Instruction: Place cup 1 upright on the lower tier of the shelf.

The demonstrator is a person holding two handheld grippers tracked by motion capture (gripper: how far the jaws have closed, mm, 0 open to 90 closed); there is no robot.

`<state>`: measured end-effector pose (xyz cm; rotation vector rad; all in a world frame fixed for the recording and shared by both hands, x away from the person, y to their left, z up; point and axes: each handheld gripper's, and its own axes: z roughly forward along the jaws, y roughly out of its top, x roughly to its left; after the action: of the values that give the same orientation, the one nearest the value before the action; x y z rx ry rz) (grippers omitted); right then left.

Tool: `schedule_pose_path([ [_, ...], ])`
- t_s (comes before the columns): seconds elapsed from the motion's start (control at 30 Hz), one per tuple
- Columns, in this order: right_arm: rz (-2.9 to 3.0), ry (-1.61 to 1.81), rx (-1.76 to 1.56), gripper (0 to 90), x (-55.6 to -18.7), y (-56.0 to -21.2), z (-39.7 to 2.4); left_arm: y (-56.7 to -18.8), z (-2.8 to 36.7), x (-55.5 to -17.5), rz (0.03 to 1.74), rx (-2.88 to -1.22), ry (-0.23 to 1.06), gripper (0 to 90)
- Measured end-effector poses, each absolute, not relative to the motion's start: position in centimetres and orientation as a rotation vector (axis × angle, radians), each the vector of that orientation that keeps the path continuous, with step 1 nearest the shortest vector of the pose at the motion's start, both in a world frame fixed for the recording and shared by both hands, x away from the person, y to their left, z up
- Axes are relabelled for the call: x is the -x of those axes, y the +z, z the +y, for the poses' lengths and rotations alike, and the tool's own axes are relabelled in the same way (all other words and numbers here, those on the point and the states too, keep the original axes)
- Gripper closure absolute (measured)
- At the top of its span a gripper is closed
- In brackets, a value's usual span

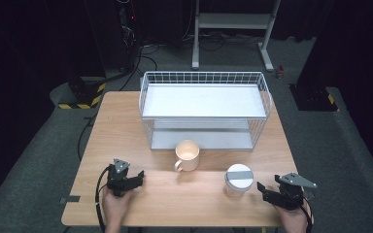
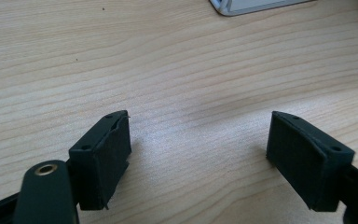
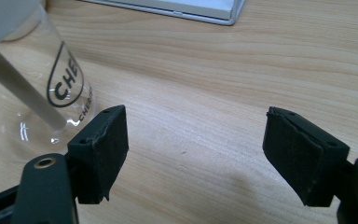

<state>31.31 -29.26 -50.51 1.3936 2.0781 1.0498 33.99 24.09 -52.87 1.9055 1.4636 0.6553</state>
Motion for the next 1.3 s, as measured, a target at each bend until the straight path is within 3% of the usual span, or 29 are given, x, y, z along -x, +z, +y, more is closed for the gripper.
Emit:
schedule_pose_path([
  [1.3, 2.198, 1.13, -1.23, 15.4, -27.0, -50.8, -25.3, -52.9, 24.1, -34.0, 1.463, -1.907, 0.663, 21.9],
])
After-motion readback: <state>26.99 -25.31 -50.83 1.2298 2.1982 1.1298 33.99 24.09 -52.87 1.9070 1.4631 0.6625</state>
